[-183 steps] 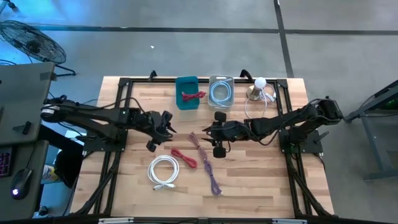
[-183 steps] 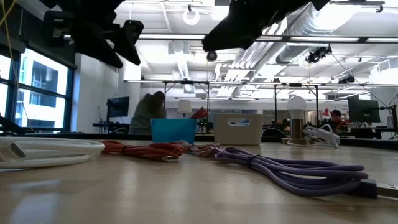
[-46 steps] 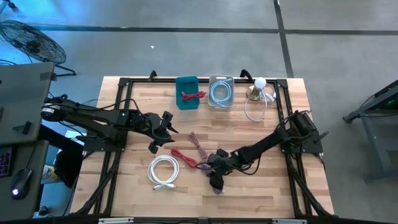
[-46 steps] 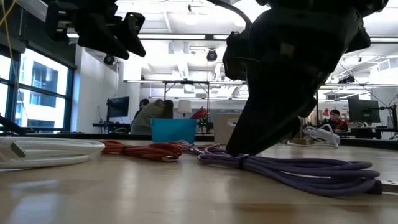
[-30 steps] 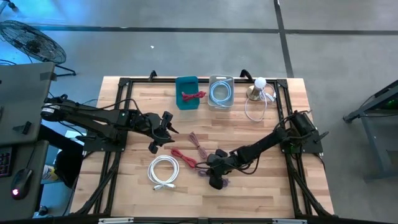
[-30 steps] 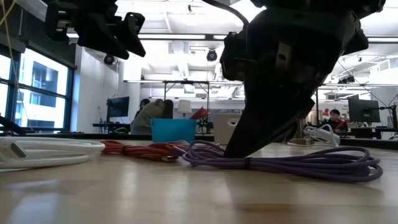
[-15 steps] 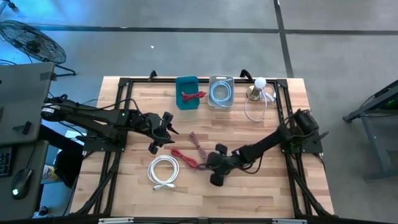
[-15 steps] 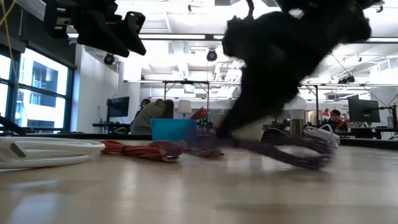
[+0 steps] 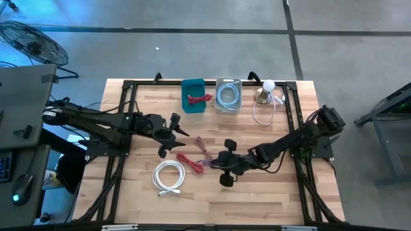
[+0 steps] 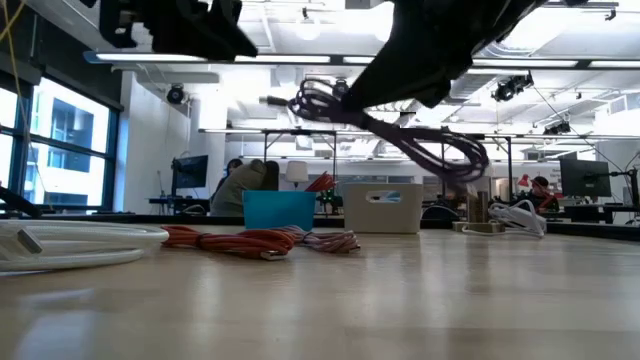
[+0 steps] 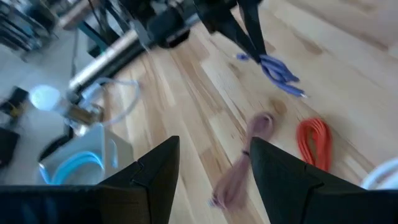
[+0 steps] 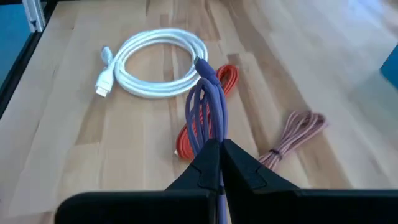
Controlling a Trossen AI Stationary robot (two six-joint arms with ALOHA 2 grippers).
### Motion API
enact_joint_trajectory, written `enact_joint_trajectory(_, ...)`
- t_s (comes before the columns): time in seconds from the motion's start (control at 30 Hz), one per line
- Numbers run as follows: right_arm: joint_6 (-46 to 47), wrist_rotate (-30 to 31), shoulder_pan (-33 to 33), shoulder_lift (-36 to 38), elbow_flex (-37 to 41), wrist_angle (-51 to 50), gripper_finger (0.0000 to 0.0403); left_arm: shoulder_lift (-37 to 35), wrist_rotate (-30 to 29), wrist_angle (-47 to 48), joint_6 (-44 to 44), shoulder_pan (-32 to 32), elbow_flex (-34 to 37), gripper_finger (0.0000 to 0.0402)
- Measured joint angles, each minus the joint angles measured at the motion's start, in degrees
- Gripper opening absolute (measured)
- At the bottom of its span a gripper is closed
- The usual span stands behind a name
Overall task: Pick & Place USB Port
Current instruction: Put the purple charger cable into the blue bin
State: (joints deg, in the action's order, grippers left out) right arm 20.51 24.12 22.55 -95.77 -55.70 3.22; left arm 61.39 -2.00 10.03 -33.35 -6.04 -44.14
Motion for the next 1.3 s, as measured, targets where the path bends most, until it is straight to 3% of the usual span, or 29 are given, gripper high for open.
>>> enact_joint_trajectory(0.6, -18.5, 10.0, -0.2, 5.6, -0.1, 3.7, 0.0000, 0.8, 1.2, -10.6, 2.6, 0.0, 0.0, 0.0190)
enact_joint_trajectory(0.97, -25.3, 10.3, -2.0, 9.3, -0.1, 4.8, 0.0000, 9.6, 4.7, -23.2, 3.0, 0.0, 0.0, 0.0190)
enact_joint_trajectory(1.3, -28.0, 10.0, -2.7, 9.3, -0.1, 6.1, 0.0000, 12.4, 7.3, -28.8, 2.1, 0.0, 0.0, 0.0190)
